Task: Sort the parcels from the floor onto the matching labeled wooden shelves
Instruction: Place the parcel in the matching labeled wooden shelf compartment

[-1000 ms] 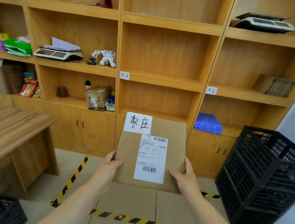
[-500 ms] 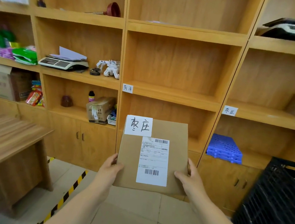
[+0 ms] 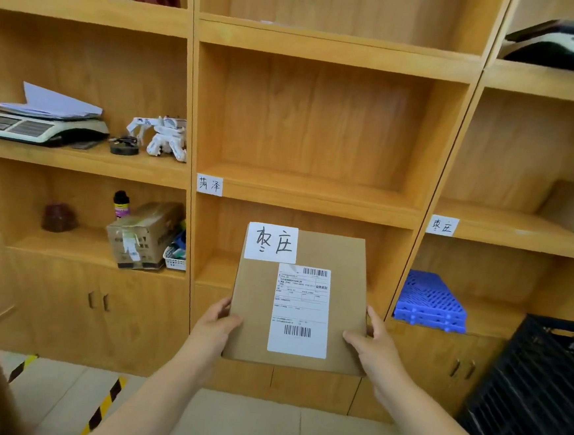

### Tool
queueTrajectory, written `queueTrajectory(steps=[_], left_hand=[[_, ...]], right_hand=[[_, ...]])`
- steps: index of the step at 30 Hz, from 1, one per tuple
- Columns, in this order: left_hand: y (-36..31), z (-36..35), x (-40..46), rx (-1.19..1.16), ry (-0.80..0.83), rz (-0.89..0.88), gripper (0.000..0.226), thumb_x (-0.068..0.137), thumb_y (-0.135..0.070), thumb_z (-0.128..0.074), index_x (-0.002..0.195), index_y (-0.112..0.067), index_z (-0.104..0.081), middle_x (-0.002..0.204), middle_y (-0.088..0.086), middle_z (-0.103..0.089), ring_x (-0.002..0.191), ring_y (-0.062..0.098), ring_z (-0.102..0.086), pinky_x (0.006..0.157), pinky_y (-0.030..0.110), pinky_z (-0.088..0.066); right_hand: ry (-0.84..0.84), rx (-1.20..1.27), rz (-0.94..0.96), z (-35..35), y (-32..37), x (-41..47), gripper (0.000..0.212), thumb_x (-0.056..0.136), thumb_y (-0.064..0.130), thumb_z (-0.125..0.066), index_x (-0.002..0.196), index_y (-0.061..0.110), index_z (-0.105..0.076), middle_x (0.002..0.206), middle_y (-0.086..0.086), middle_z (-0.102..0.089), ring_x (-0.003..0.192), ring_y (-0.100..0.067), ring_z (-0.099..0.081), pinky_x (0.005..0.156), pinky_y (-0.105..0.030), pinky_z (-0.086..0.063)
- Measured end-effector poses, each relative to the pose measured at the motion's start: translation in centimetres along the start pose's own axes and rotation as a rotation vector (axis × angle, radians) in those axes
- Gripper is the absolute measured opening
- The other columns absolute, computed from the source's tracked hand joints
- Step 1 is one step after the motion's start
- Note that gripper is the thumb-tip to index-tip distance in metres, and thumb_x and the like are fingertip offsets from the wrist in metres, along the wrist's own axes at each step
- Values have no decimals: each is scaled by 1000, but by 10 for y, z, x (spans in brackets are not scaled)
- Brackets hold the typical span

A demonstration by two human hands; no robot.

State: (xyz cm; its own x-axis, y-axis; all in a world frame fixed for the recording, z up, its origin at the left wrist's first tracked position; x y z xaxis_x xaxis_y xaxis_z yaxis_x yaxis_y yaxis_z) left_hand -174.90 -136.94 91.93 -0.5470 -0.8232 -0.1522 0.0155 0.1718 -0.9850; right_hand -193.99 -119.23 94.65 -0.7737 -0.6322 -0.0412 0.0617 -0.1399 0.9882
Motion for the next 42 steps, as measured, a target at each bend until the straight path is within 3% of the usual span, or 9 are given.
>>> queueTrajectory(steps=[5, 9, 11, 15, 17, 22, 32, 38, 42], left_hand=[[-11, -28, 67, 69, 62, 6, 48, 92, -18, -51, 138, -23, -39, 126, 3, -53, 110, 23, -52, 97, 44, -44], [-11, -75, 102, 80, 112, 2, 46, 91, -13, -50, 136, -20, -41, 124, 4, -54, 109, 23, -51, 91, 39, -43], [-8, -102, 113, 71, 149, 2, 45, 91, -10, -51, 134, -20, -44, 125, 4, -56, 105, 21, -53, 89, 37, -43], [3, -164, 133, 63, 215, 30, 44, 89, -11, -52, 132, -22, -46, 122, 4, -59, 103, 25, -56, 88, 50, -46], [6, -198, 136, 72, 228, 29, 44, 89, -13, -53, 132, -23, -45, 122, 4, -59, 103, 24, -56, 80, 44, -48], [13, -296, 140, 87, 286, 9, 44, 89, -16, -53, 132, -24, -46, 126, 1, -58, 111, 21, -55, 89, 37, -44], [27, -466, 122, 66, 348, 31, 46, 91, -15, -53, 135, -25, -42, 118, -2, -55, 106, 19, -53, 81, 35, -43], [17, -531, 131, 61, 379, -10, 46, 90, -13, -54, 134, -24, -44, 121, -1, -56, 97, 12, -56, 74, 33, -45], [11, -571, 144, 45, 388, -53, 44, 91, -12, -52, 132, -24, -44, 118, -1, -56, 95, 10, -55, 68, 28, -44]], right_hand=[[-95, 17, -25, 9, -2, 46, 66, 86, 1, -55, 143, 27, -33, 97, 14, -55, 85, 0, -55, 62, -17, -43], [-172, 39, -47, 40, -8, 69, 63, 85, -2, -54, 139, 27, -39, 99, 12, -60, 85, -1, -58, 54, -9, -45], [-214, 51, -45, 62, -10, 77, 61, 84, -2, -54, 133, 32, -42, 99, 11, -61, 86, -3, -59, 57, -13, -46], [-265, 69, -38, 116, -17, 92, 54, 84, -1, -53, 118, 40, -44, 98, 12, -63, 89, -7, -61, 67, -21, -47], [-275, 80, -52, 147, -23, 100, 55, 85, 1, -54, 121, 41, -44, 102, 11, -63, 93, -10, -61, 71, -24, -49], [-299, 69, -47, 239, -36, 121, 59, 86, 5, -57, 136, 33, -41, 114, 4, -62, 99, -14, -61, 79, -30, -52], [-351, 53, -33, 400, -57, 148, 59, 90, 12, -56, 140, 34, -34, 115, 2, -59, 96, -9, -57, 65, -22, -45], [-398, 55, -16, 457, -66, 174, 62, 88, 11, -57, 140, 37, -35, 122, -1, -58, 109, -19, -56, 90, -39, -49], [-414, 60, -13, 488, -66, 202, 62, 88, 12, -57, 139, 41, -35, 122, 1, -57, 108, -19, -57, 89, -41, -50]])
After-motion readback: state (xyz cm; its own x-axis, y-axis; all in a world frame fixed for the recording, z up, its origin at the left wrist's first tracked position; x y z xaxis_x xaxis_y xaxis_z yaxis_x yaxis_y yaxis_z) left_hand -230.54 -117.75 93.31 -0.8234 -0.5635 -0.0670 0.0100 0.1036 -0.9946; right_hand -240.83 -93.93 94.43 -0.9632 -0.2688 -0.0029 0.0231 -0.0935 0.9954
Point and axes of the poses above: each hand's wrist, its own x-axis towards the middle knuckle, its own z-axis out of the back of the hand, y = z × x, the point moved 4 cm from there along x, towards the middle knuckle
